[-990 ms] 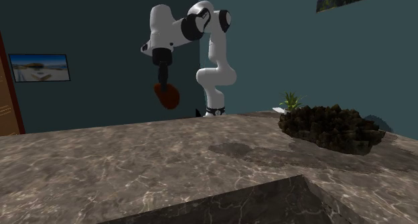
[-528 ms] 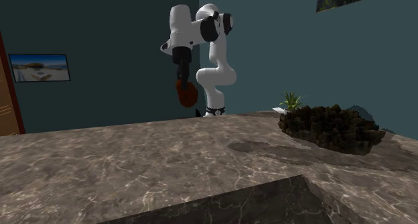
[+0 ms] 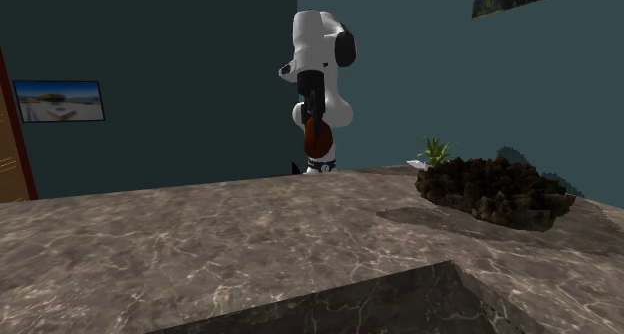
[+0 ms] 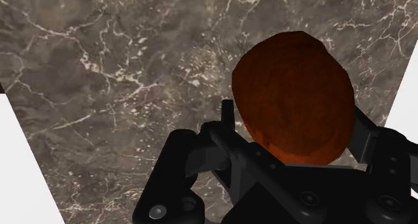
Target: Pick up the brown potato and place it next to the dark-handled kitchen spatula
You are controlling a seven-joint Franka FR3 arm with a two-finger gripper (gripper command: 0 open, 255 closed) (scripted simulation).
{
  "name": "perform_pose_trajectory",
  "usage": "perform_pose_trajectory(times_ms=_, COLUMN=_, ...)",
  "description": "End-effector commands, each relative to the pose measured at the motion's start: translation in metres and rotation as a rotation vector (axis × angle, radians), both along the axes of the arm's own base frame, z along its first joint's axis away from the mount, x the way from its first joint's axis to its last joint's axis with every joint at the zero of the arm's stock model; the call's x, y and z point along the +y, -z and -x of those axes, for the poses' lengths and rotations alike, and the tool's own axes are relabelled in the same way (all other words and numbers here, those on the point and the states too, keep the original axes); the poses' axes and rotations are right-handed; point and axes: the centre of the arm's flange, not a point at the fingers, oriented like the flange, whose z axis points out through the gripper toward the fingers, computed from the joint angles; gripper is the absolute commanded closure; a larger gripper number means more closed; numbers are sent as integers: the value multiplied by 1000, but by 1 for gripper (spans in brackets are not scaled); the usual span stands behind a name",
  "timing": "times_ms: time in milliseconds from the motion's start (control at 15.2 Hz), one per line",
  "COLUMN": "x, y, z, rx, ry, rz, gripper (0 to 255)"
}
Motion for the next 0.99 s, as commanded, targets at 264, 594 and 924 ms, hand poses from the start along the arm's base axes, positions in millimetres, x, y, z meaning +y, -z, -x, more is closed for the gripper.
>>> perform_pose_trajectory(times_ms=264, x=80, y=2, z=3, rx=0, ry=2, rz=0, gripper=255)
perform_pose_trajectory(times_ms=594, x=146, y=2, z=5, rx=0, ry=2, rz=0, gripper=255)
perform_pose_trajectory(times_ms=924, x=212, y=1, z=7, rx=0, ry=2, rz=0, gripper=255)
